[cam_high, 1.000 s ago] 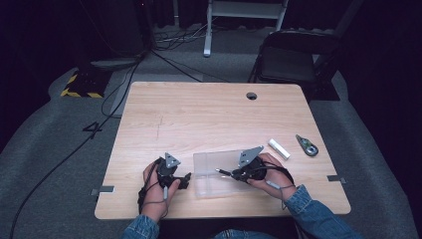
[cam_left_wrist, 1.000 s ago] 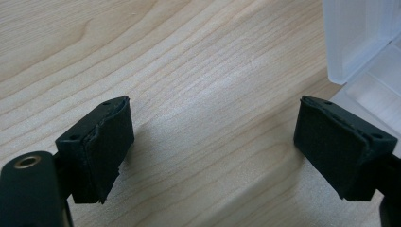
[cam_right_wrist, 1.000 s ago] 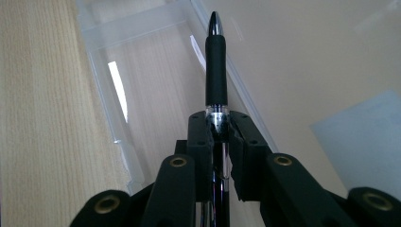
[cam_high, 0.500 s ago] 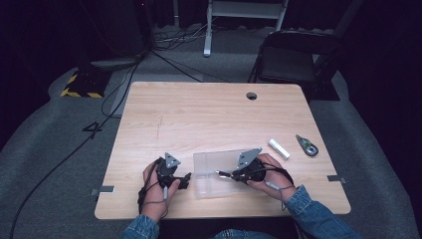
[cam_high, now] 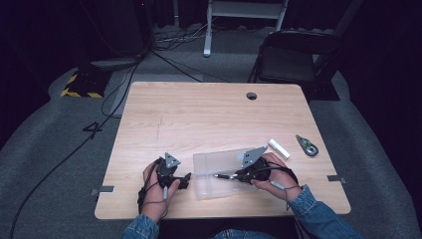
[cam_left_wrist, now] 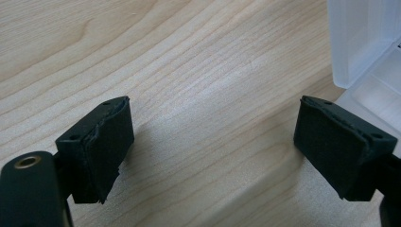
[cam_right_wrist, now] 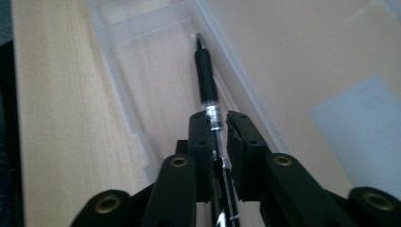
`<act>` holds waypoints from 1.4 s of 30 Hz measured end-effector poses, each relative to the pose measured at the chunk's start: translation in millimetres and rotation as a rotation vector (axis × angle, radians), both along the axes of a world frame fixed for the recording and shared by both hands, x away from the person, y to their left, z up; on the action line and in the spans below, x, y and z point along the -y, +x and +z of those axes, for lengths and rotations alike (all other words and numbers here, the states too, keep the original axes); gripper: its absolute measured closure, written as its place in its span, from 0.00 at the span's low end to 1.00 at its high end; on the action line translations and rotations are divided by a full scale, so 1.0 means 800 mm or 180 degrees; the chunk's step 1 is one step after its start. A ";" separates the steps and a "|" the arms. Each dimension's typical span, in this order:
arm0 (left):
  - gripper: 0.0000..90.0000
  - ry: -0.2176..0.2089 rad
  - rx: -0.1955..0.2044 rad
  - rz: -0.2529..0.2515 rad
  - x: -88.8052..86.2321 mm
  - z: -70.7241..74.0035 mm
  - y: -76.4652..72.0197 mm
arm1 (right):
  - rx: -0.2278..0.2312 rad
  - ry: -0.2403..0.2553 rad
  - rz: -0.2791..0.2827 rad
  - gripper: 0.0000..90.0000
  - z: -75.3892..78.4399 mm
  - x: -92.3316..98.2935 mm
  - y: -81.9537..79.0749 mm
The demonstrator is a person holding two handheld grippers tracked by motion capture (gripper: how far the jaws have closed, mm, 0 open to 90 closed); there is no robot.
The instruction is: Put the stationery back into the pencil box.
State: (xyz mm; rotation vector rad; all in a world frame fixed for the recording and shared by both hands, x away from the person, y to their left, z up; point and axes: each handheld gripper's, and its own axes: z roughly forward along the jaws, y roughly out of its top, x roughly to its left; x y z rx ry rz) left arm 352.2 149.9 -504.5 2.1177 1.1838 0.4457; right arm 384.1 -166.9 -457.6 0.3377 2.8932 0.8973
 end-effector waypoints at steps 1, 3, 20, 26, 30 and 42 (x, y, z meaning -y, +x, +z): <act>0.15 0.0000 -0.0001 -0.0001 0.000 0.000 0.000 | -0.0027 -0.0024 0.0042 0.95 -0.001 0.001 -0.001; 0.15 0.0009 0.0004 -0.0003 0.000 0.000 0.000 | -0.0105 -0.0071 0.0043 0.95 -0.003 -0.001 -0.003; 0.15 0.0001 0.0000 -0.0003 0.000 0.000 0.000 | -0.0011 -0.0312 0.0061 0.62 -0.019 -0.010 -0.006; 0.15 -0.0003 -0.0002 -0.0001 0.000 0.000 0.000 | 0.0014 -0.0295 0.0073 0.58 -0.019 -0.009 -0.004; 0.15 0.0014 0.0005 -0.0006 0.000 0.000 0.000 | 0.0014 -0.0309 0.0049 0.58 -0.019 -0.009 -0.005; 0.15 -0.0001 -0.0001 0.0000 0.000 0.000 0.000 | 0.0022 0.0035 -0.0166 0.59 0.012 0.009 -0.002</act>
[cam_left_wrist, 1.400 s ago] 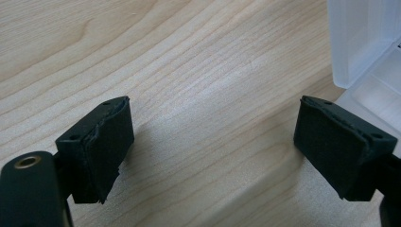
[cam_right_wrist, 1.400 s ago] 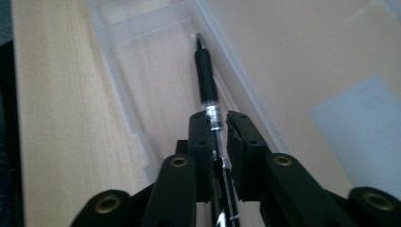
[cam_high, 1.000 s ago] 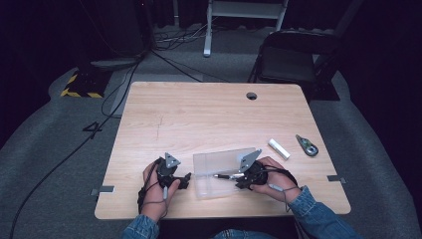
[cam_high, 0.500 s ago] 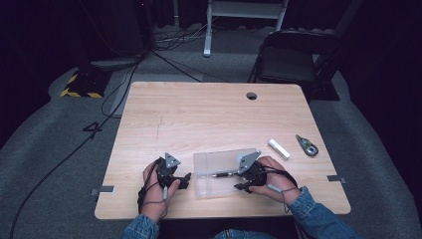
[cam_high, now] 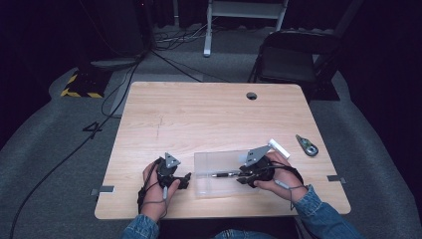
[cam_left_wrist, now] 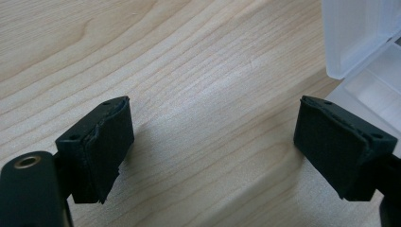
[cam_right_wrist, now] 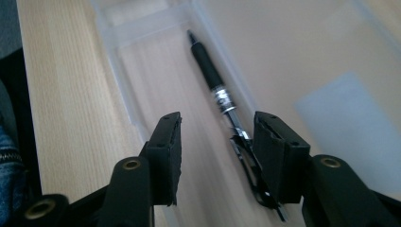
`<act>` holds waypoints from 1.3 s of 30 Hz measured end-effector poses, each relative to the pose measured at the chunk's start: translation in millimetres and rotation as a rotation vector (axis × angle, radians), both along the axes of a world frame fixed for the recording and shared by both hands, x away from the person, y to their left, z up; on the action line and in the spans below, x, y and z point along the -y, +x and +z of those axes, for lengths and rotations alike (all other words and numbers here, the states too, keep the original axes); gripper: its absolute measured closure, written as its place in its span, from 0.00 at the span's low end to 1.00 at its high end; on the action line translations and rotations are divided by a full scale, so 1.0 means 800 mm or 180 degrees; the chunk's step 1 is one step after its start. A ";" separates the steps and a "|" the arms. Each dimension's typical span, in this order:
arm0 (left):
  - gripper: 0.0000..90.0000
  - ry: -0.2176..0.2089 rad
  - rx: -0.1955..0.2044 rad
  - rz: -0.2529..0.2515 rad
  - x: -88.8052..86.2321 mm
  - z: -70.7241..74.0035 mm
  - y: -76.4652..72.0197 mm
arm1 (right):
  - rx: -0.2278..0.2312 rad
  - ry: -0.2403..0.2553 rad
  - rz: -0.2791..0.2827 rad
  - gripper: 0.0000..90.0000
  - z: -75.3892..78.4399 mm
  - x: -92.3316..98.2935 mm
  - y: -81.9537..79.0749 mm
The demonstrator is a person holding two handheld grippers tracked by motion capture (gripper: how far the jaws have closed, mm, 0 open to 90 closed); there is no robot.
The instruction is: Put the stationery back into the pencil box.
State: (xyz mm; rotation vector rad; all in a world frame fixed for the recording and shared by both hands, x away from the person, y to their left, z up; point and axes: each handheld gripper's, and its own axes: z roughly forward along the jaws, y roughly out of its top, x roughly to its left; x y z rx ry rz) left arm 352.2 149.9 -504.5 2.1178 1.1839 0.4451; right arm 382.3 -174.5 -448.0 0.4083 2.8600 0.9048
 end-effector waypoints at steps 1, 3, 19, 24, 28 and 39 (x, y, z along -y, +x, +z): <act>0.15 0.0001 0.0000 0.0000 0.000 0.000 0.000 | 0.0031 0.0058 -0.0058 0.59 0.005 0.005 0.002; 0.15 0.0014 0.0004 -0.0014 -0.001 0.000 0.001 | 0.0074 0.0135 -0.0166 0.59 0.013 0.014 0.004; 0.15 0.0014 0.0004 -0.0114 -0.017 0.000 -0.005 | 0.0350 0.0582 -0.1032 0.53 0.054 0.105 0.034; 0.15 0.0027 0.0008 -0.0125 -0.019 0.000 -0.005 | 0.0377 0.0627 -0.1277 0.51 0.056 0.128 0.044; 0.15 0.0003 0.0001 -0.0093 -0.019 0.000 -0.006 | 0.0394 0.0613 -0.1460 0.48 0.056 0.144 0.052; 0.15 0.0014 0.0013 -0.0087 -0.021 0.000 -0.008 | 0.0355 0.0530 -0.2042 0.44 0.039 0.201 0.091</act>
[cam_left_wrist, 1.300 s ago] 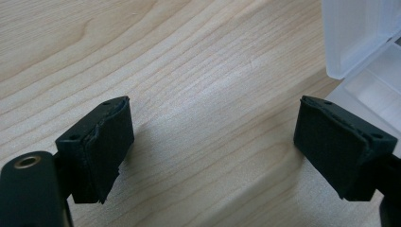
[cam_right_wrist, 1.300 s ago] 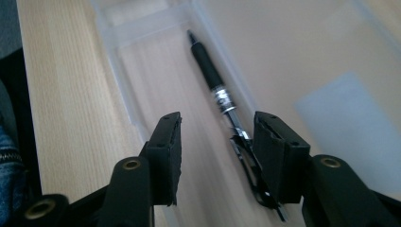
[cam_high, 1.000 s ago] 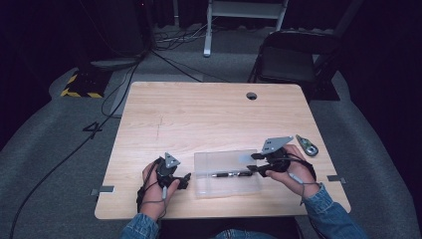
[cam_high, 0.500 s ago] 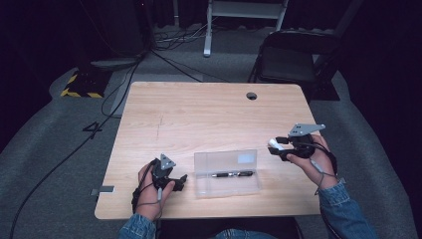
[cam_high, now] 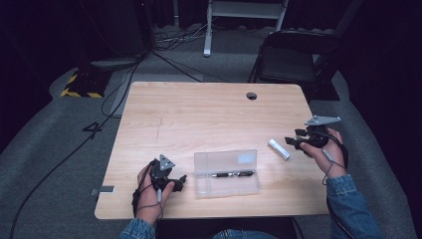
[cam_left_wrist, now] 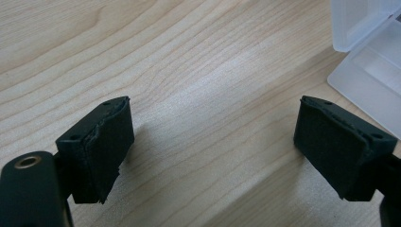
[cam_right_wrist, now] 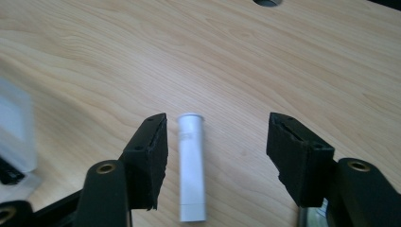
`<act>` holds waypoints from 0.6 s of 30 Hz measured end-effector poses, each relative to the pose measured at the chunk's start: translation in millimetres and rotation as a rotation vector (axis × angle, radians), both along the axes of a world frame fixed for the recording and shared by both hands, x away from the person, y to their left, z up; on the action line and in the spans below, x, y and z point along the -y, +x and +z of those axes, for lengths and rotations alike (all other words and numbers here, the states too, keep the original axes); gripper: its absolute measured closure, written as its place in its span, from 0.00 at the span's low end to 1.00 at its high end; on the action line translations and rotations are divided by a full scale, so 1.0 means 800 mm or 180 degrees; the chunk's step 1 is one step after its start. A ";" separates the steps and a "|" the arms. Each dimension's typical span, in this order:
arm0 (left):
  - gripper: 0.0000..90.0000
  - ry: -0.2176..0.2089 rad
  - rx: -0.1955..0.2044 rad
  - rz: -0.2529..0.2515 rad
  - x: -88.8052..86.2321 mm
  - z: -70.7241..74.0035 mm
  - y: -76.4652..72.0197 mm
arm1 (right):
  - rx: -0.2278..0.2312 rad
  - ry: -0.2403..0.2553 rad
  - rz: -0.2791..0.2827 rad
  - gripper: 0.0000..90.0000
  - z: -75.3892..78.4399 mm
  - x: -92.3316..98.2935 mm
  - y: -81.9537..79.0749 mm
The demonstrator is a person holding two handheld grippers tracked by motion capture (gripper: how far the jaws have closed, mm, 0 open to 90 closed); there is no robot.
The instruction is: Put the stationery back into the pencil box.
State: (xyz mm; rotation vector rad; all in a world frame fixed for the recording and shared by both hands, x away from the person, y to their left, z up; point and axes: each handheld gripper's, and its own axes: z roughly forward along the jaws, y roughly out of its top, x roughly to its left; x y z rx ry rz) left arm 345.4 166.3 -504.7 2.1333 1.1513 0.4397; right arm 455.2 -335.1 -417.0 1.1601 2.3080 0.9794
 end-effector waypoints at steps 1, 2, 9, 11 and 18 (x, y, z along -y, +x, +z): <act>0.15 -0.0002 0.0002 0.0002 0.000 0.000 0.000 | -0.0018 -0.0005 -0.0047 0.44 -0.003 0.004 0.003; 0.15 -0.0002 0.0002 0.0001 0.000 0.000 0.000 | -0.0015 -0.0025 -0.0081 0.44 -0.006 0.008 0.005; 0.15 -0.0002 0.0002 0.0001 0.000 0.000 0.000 | -0.0044 -0.0165 -0.0338 0.41 -0.024 0.027 0.018; 0.15 0.0000 0.0002 -0.0001 0.000 0.000 0.000 | -0.0025 -0.0293 -0.0467 0.40 -0.031 0.033 0.021; 0.15 -0.0003 0.0001 0.0001 0.000 0.000 0.000 | -0.0155 -0.0313 -0.0615 0.40 -0.050 0.050 0.029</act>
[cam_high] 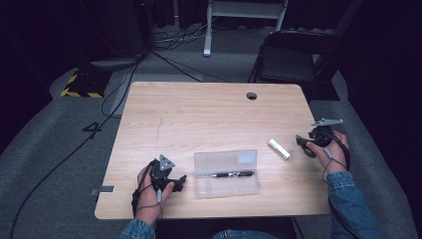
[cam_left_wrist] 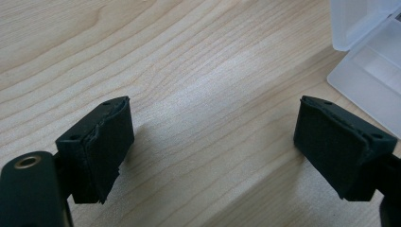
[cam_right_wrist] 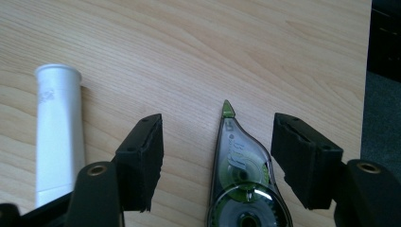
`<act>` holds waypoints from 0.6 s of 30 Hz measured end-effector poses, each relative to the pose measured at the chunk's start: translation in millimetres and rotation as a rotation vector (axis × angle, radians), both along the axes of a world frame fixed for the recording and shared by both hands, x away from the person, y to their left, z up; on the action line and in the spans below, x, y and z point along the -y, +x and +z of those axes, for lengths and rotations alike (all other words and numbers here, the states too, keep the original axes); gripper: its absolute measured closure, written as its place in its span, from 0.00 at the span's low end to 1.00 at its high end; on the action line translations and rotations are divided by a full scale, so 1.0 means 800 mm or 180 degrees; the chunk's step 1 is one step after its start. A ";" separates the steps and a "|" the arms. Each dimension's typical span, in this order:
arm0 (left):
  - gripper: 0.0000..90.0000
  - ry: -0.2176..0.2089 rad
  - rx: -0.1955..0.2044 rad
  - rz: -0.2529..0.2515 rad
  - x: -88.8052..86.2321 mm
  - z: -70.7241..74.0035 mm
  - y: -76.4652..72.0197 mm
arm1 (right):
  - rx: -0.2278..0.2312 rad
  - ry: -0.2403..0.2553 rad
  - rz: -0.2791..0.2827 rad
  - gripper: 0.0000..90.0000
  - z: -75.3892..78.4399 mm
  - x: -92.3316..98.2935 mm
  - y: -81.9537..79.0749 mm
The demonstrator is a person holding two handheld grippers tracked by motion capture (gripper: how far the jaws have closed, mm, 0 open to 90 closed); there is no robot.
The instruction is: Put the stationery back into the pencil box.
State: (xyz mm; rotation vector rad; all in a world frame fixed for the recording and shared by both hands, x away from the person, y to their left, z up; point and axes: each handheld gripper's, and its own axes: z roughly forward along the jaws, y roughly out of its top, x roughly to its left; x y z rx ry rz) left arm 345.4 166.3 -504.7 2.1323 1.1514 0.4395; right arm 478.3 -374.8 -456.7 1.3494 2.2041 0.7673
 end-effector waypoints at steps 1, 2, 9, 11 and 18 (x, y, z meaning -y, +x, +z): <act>0.15 0.0000 0.0000 0.0000 0.000 0.000 0.000 | -0.0009 0.0001 -0.0023 0.40 -0.002 0.002 0.001; 0.15 0.0000 0.0000 0.0001 0.000 0.000 0.000 | -0.0025 -0.0004 -0.0030 0.40 -0.004 0.003 0.002; 0.15 0.0001 0.0000 -0.0001 0.000 0.000 0.000 | -0.0096 -0.0010 -0.0105 0.39 -0.017 0.014 0.007; 0.15 -0.0001 0.0000 0.0000 0.000 0.000 0.000 | -0.0108 -0.0024 -0.0124 0.39 -0.019 0.016 0.008; 0.15 0.0000 0.0000 0.0000 0.000 0.000 0.000 | -0.0167 0.0002 -0.0125 0.38 -0.030 0.020 0.011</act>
